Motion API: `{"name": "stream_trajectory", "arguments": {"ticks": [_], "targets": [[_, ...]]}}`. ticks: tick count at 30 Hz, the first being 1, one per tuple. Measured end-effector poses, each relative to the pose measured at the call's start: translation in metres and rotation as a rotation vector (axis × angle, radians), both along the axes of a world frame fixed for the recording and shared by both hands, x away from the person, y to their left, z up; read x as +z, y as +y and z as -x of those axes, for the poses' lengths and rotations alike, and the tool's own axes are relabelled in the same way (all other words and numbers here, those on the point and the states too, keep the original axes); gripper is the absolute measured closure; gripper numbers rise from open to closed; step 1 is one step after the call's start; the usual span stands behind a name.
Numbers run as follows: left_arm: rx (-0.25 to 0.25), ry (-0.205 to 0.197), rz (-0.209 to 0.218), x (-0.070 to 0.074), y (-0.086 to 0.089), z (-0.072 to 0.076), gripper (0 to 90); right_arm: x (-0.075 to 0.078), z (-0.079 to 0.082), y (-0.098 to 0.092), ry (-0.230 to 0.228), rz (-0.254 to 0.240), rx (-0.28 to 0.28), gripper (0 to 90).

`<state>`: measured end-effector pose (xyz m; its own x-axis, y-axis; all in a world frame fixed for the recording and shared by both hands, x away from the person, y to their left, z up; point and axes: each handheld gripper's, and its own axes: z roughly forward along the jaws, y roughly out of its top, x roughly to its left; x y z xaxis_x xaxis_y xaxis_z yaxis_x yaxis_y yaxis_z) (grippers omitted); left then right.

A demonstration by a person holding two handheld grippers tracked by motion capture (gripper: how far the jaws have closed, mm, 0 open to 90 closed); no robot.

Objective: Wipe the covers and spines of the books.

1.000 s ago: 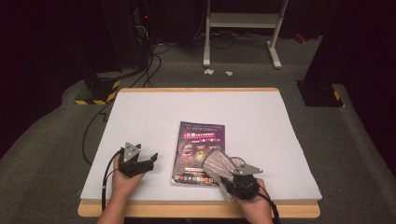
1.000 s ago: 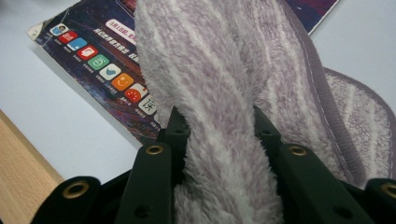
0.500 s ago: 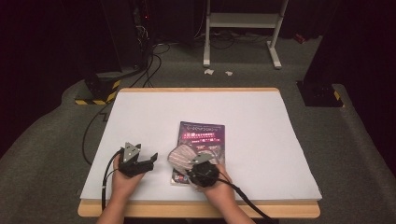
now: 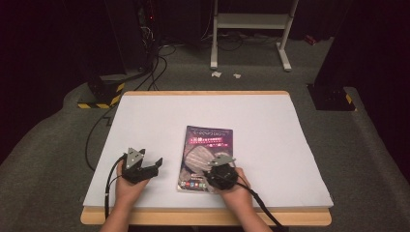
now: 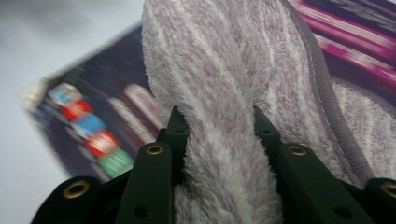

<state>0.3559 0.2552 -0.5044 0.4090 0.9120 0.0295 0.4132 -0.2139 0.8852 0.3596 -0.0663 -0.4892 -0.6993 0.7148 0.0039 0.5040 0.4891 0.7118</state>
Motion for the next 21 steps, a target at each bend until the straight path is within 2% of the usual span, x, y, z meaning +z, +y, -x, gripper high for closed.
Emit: {"name": "stream_trajectory", "arguments": {"ticks": [3,4,5,7,9,10,11,12,13,15,16,17,18,19,21], "targets": [[0.000,0.001,0.000,0.000,-0.001,0.000,19.8,0.000,-0.001,-0.034,0.000,-0.013,-0.072,68.4],[0.000,0.001,0.000,0.000,-0.001,0.000,19.8,0.000,-0.001,-0.034,0.000,-0.013,-0.072,68.4],[0.001,0.002,0.000,0.000,-0.001,0.000,19.8,0.000,0.000,-0.056,0.003,-0.021,-0.121,68.3],[-0.001,0.003,-0.006,0.000,-0.001,0.000,19.8,0.000,0.000,-0.061,0.007,-0.023,-0.134,68.3],[-0.001,0.006,-0.011,0.000,-0.001,0.000,19.8,-0.002,0.001,-0.071,0.018,-0.046,-0.145,68.3],[-0.001,0.006,-0.012,0.000,-0.002,0.000,19.8,-0.002,0.002,-0.071,0.014,-0.043,-0.147,68.3],[0.000,0.005,-0.014,0.000,-0.002,0.000,19.9,-0.001,0.003,-0.066,0.005,-0.015,-0.150,68.3],[0.000,0.005,-0.014,0.000,-0.002,0.000,19.9,-0.001,0.003,-0.066,0.005,-0.015,-0.150,68.3],[0.000,0.004,-0.016,0.000,-0.002,0.000,19.9,0.001,0.001,-0.058,-0.001,0.007,-0.150,68.4],[0.000,0.004,-0.016,0.000,-0.002,0.000,19.9,0.002,0.000,-0.055,-0.003,0.017,-0.149,68.4],[-0.001,0.006,-0.016,0.000,-0.002,-0.001,19.9,0.003,-0.003,-0.045,-0.008,0.041,-0.138,68.5],[-0.001,0.006,-0.016,0.000,-0.002,-0.001,19.9,0.003,-0.003,-0.045,-0.008,0.041,-0.138,68.5],[-0.002,0.007,-0.016,0.000,-0.002,-0.001,19.9,0.004,-0.005,-0.039,-0.008,0.045,-0.131,68.6],[-0.003,0.008,-0.014,0.000,-0.002,-0.001,19.9,0.004,-0.009,-0.024,-0.003,0.045,-0.096,68.6],[-0.003,0.008,-0.012,0.000,-0.002,-0.001,19.9,0.004,-0.010,-0.016,-0.003,0.048,-0.082,68.6]]}}
